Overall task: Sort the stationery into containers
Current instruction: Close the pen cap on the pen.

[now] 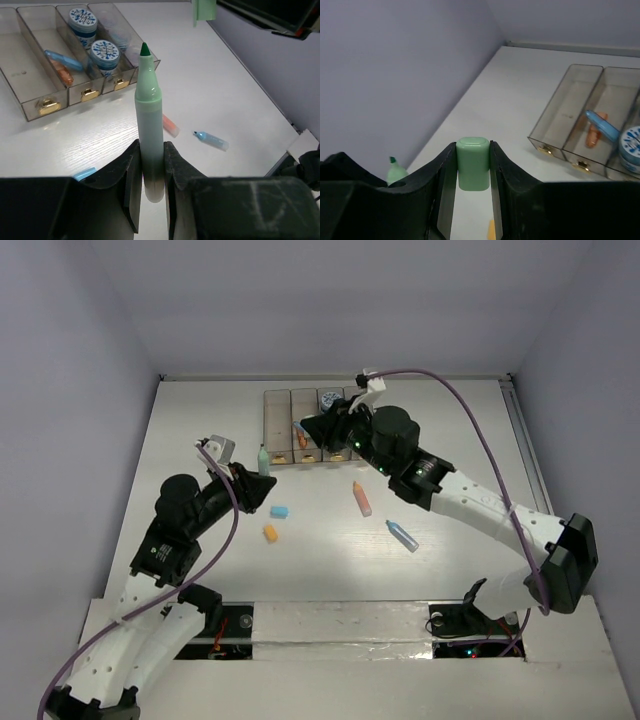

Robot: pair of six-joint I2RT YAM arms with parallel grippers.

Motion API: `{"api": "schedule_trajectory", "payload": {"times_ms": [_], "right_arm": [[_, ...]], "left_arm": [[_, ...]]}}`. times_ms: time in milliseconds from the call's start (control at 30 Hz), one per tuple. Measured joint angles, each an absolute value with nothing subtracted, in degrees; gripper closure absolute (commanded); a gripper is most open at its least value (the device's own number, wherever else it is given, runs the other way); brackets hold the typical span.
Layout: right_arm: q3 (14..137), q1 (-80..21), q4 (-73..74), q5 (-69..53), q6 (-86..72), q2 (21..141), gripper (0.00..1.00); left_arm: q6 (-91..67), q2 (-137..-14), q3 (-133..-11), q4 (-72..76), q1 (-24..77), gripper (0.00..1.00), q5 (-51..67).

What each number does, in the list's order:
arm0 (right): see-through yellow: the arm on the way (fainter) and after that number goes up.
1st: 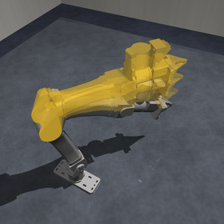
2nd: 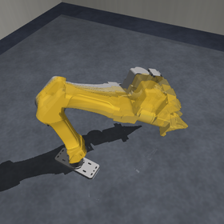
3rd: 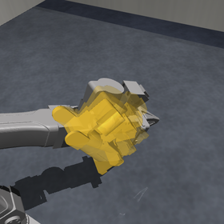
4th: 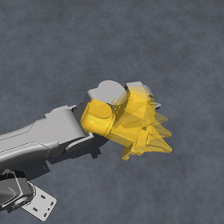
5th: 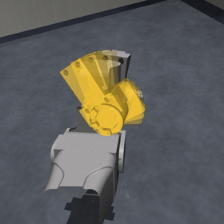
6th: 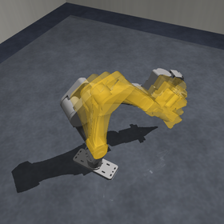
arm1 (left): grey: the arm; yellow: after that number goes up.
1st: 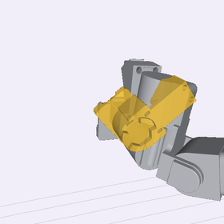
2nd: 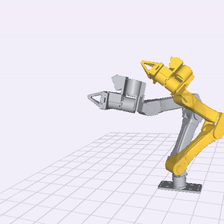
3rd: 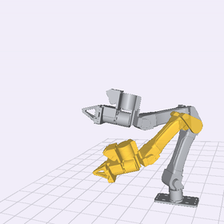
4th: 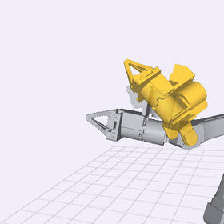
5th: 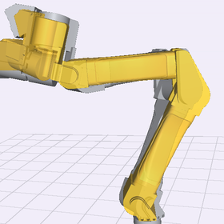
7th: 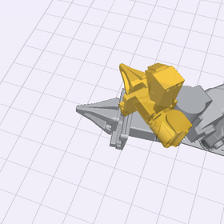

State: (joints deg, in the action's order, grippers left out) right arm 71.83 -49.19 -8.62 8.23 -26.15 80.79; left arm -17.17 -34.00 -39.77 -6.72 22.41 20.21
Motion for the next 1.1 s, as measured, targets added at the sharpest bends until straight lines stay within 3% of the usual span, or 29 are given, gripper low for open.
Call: {"api": "schedule_trajectory", "payload": {"times_ms": [800, 1100], "right_arm": [[85.2, -52.5, -14.7, 3.1, -35.3, 97.9, 0.99], [86.5, -54.2, -14.2, 3.9, -34.3, 99.0, 0.99]], "left_arm": [[-16.5, -38.9, -39.8, -7.0, 22.4, 1.00, 16.5], [-16.4, -39.1, -39.8, -7.0, 22.4, 1.00, 16.4]]}}
